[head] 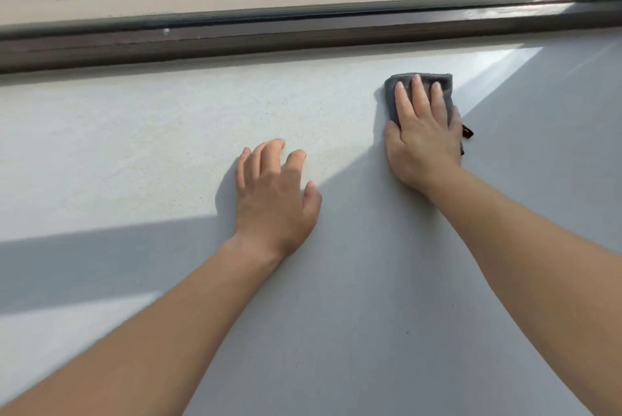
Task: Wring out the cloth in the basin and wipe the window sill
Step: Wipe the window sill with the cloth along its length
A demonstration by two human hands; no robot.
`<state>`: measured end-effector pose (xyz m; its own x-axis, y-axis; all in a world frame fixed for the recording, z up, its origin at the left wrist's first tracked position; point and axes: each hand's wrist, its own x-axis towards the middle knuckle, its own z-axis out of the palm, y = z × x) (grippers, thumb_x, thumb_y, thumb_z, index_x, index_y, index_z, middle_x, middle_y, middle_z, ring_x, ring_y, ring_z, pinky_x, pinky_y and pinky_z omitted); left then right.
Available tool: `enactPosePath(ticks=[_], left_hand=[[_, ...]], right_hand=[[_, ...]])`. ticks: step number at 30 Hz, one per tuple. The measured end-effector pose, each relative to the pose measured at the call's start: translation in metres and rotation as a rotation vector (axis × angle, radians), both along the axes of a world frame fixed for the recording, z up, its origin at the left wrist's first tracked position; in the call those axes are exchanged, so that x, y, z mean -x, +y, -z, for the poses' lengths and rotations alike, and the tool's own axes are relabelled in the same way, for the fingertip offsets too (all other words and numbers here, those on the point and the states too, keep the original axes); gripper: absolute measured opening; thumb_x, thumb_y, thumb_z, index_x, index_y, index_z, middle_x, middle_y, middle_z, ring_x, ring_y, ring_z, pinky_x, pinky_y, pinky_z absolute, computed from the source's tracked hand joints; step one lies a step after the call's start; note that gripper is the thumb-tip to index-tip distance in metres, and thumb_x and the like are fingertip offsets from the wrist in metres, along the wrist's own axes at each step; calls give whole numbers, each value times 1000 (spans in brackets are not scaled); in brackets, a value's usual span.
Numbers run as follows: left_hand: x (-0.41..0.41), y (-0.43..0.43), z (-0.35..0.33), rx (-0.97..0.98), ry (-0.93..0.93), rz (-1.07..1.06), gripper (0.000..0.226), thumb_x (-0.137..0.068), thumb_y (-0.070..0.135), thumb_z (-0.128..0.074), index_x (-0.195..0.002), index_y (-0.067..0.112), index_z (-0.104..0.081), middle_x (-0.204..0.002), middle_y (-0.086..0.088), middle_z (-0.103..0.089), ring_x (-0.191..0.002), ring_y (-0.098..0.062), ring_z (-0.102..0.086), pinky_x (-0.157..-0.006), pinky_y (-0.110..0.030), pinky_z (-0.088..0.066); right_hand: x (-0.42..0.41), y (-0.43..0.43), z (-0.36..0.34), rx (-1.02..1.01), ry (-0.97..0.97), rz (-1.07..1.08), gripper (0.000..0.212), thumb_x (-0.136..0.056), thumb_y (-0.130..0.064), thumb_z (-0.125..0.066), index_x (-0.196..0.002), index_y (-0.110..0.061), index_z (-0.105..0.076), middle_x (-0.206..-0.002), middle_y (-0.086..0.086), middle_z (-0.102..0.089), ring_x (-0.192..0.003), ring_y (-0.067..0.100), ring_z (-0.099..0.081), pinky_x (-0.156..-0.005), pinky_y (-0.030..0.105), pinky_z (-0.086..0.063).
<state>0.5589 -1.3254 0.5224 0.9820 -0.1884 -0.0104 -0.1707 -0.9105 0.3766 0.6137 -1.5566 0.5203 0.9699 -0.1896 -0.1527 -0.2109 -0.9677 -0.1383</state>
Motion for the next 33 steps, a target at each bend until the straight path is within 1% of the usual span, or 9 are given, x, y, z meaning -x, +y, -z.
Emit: enactPosePath(ticks=[2,6,8,12,16,19,25,30,33], left_hand=[[-16,-6,2,57,-53,0,52,-87,34,-39,-134,15,-51,-151,-15,-38,-143,-30,-26,-122,-49,-7],[-25,-16,12,2,33,-32,65,-90,41,-33,-152,23,-28,-166,-7,-8,-152,-19,3,-122,-45,7],[-24,-17,13,-46,44,-30,66,-91,41,-31,-154,25,-22,-166,-5,-1,-152,-17,10,-121,-43,11],[-25,-19,11,-79,59,-22,66,-92,43,-27,-155,25,-16,-166,-4,4,-151,-15,15,-121,-42,14],[-24,-18,11,-89,30,-43,66,-91,43,-31,-154,24,-24,-166,-5,-5,-152,-17,7,-122,-44,7],[-24,-18,7,-98,52,-40,66,-91,44,-29,-154,25,-22,-166,-4,-3,-152,-15,10,-122,-45,6],[-24,-20,4,-97,77,-47,67,-91,45,-24,-155,27,-16,-166,-1,5,-150,-11,17,-122,-43,10],[-25,-22,7,-81,40,-59,66,-90,45,-27,-153,26,-26,-166,-2,-6,-152,-13,7,-123,-45,3],[-24,-22,9,-97,55,-49,66,-91,46,-26,-153,27,-25,-166,-1,-5,-151,-11,10,-123,-44,4]], right_hand=[[22,25,1,21,-20,-159,63,-100,-42,-23,-159,-29,-8,-169,-4,1,-154,22,6,-123,50,-3],[46,20,-1,-2,-6,-534,62,-99,-44,-23,-159,-31,-17,-168,-7,-9,-155,19,-1,-124,46,-7],[15,-2,3,25,-32,-442,63,-97,-44,-22,-159,-31,-20,-168,-6,-12,-155,19,-4,-124,44,-8],[-54,-4,4,-18,-18,43,62,-100,-39,-20,-160,-31,-5,-169,-6,3,-154,20,7,-123,48,0],[-33,44,9,-26,-82,-337,62,-99,-43,-25,-159,-31,-15,-168,-6,-8,-155,23,-2,-122,53,-6],[-41,18,5,-40,-91,-544,63,-96,-44,-25,-157,-32,-25,-166,-7,-19,-154,21,-12,-123,49,-11],[-74,3,2,-12,-22,-68,62,-101,-39,-23,-159,-31,-6,-168,-8,3,-154,20,8,-123,51,1],[-54,33,2,-44,-30,-485,60,-101,-41,-27,-159,-33,-10,-168,-8,-4,-155,22,3,-123,50,-3],[-64,-21,6,-24,-73,-451,60,-100,-41,-27,-158,-34,-16,-168,-10,-9,-155,19,-3,-124,44,-5]])
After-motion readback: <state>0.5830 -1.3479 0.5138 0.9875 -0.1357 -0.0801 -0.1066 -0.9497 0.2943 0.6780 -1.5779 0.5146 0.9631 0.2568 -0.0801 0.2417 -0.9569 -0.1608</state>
